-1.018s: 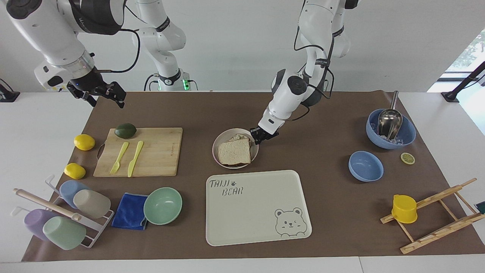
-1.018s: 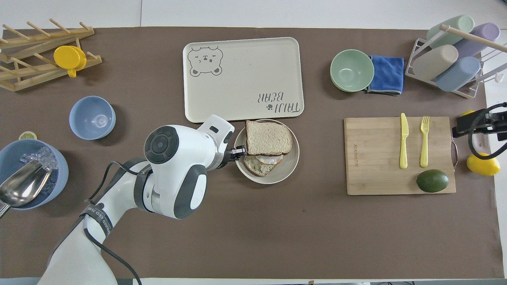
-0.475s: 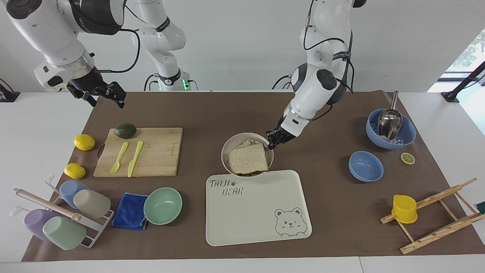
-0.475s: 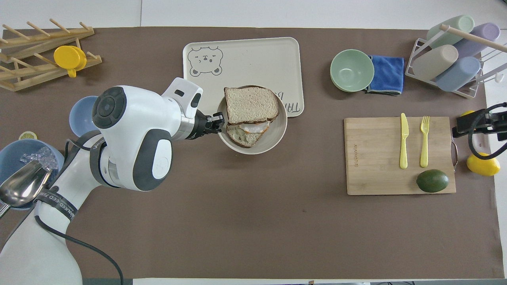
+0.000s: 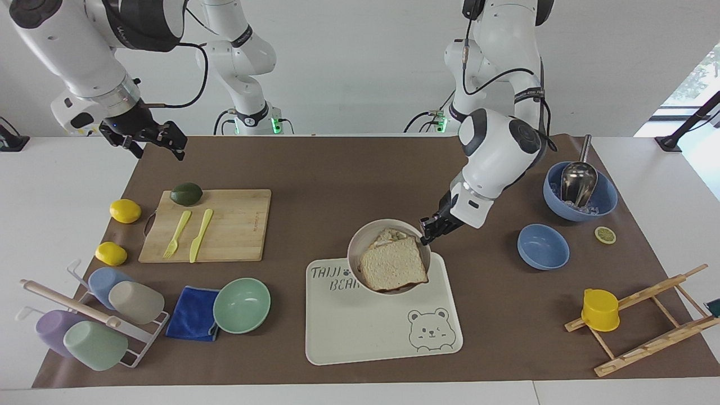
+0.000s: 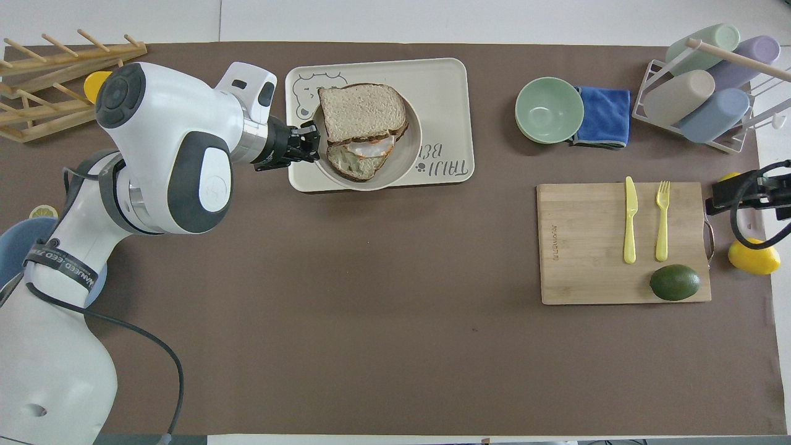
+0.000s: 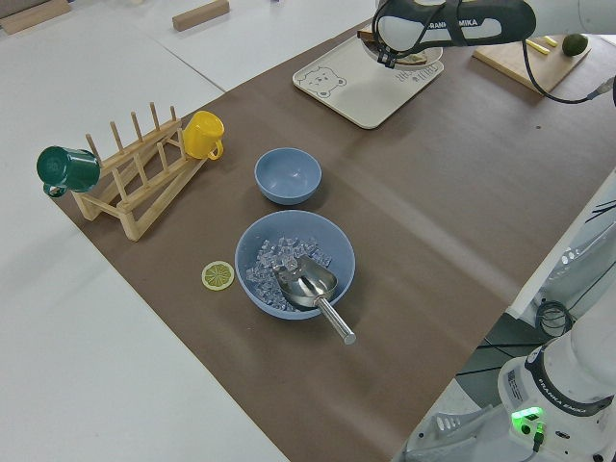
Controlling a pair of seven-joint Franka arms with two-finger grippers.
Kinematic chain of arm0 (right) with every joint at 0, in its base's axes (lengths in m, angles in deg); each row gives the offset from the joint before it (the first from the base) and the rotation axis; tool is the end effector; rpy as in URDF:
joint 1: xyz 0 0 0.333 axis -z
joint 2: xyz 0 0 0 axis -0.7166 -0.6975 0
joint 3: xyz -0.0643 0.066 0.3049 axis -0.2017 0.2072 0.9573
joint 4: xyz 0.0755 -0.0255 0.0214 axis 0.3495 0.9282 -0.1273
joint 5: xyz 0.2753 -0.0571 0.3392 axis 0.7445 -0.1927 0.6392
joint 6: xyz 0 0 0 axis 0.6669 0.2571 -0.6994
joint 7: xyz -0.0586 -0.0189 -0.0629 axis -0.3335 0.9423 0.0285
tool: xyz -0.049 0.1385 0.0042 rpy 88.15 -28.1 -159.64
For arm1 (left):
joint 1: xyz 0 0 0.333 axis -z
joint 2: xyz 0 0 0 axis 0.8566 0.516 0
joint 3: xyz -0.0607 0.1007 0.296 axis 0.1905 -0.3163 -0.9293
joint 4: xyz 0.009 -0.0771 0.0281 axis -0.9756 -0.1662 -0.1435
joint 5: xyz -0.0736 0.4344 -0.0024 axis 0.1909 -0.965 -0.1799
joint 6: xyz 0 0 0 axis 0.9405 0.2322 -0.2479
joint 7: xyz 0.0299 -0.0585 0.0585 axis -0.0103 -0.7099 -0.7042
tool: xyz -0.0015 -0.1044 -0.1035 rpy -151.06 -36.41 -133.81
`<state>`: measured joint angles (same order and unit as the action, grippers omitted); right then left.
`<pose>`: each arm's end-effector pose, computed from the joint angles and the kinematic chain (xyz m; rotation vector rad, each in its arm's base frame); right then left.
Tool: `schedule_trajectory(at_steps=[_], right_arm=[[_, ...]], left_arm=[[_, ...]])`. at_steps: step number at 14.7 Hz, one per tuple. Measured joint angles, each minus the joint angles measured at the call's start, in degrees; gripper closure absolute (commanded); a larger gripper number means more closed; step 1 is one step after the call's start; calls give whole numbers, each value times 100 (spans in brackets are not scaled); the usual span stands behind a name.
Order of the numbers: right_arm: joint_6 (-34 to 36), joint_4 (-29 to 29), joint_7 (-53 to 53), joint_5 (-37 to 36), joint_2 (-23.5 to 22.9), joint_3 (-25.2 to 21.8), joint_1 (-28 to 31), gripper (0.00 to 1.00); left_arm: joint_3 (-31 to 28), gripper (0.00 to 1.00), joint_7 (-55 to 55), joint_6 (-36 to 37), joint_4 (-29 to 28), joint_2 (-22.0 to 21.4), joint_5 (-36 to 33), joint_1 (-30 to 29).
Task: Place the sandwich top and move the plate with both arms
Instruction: 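Slide the plate with the left gripper onto the white bear tray, then open the left gripper to release the plate on the tray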
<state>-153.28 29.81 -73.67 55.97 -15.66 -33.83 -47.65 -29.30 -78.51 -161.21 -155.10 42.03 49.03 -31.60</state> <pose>0.5821 -0.0599 0.5518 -3.1236 0.1600 0.1671 0.6657 -0.2933 0.3625 2.7237 0.4010 0.0187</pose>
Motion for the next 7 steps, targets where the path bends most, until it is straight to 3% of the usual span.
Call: schedule_trajectory(at_steps=[7], right_arm=[[0,0,0,0,0,0,0,0]], left_arm=[[6,100,0,8,1093,1263,244,-283]])
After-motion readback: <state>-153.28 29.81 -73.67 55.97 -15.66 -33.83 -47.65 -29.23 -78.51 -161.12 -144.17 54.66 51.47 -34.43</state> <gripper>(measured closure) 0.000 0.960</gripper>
